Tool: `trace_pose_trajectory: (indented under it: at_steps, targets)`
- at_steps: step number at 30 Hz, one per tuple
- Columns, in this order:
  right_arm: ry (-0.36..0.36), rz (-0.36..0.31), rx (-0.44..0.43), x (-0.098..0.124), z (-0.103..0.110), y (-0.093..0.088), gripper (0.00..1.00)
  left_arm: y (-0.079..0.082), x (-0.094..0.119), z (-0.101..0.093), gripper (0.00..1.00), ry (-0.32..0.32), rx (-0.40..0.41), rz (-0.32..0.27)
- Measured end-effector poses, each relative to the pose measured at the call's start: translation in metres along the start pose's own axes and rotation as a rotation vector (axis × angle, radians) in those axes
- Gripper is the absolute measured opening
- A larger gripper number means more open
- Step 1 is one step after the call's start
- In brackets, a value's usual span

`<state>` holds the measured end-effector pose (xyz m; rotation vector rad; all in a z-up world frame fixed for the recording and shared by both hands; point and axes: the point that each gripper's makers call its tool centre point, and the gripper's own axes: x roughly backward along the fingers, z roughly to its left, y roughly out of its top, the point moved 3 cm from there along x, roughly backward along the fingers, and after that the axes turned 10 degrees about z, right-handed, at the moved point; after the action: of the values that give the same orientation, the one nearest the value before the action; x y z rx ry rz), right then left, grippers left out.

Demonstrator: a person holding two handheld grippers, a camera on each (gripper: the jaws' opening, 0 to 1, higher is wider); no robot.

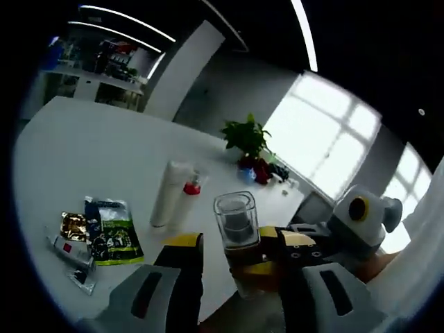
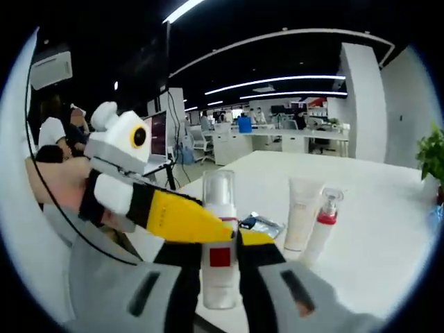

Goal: Arrange the skincare products in the storage area until every visible bottle or jar stands upright without overlapping.

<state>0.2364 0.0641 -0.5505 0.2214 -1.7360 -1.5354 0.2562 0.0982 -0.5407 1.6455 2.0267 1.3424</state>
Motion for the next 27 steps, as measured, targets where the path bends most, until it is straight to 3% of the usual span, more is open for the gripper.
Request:
trace_pose_trajectory:
  at_steps: [2,8,13,18,22,27]
  targets:
    - [0.004,-0.003,0.004,0.001,0.002,-0.001,0.19,0.0,-0.002,-0.001,0.21,-0.007,0.007,-0.002]
    - [-0.015,0.019,0.006,0.007,-0.001,-0.007,0.2,-0.006,-0.011,-0.007,0.19,-0.02,0.009,0.016]
    - [-0.001,0.054,-0.005,0.011,-0.004,-0.015,0.2,-0.012,-0.018,-0.015,0.18,-0.034,-0.051,0.059]
    - [0.013,0.12,0.033,0.022,-0.011,-0.031,0.22,-0.007,-0.022,-0.016,0.18,-0.024,-0.148,0.083]
    - [0.028,0.131,0.009,0.037,-0.025,-0.037,0.25,-0.006,-0.023,-0.01,0.18,-0.007,-0.287,0.148]
    - [0.089,0.046,-0.054,0.05,-0.038,-0.017,0.28,-0.009,-0.027,-0.007,0.18,-0.021,-0.422,0.228]
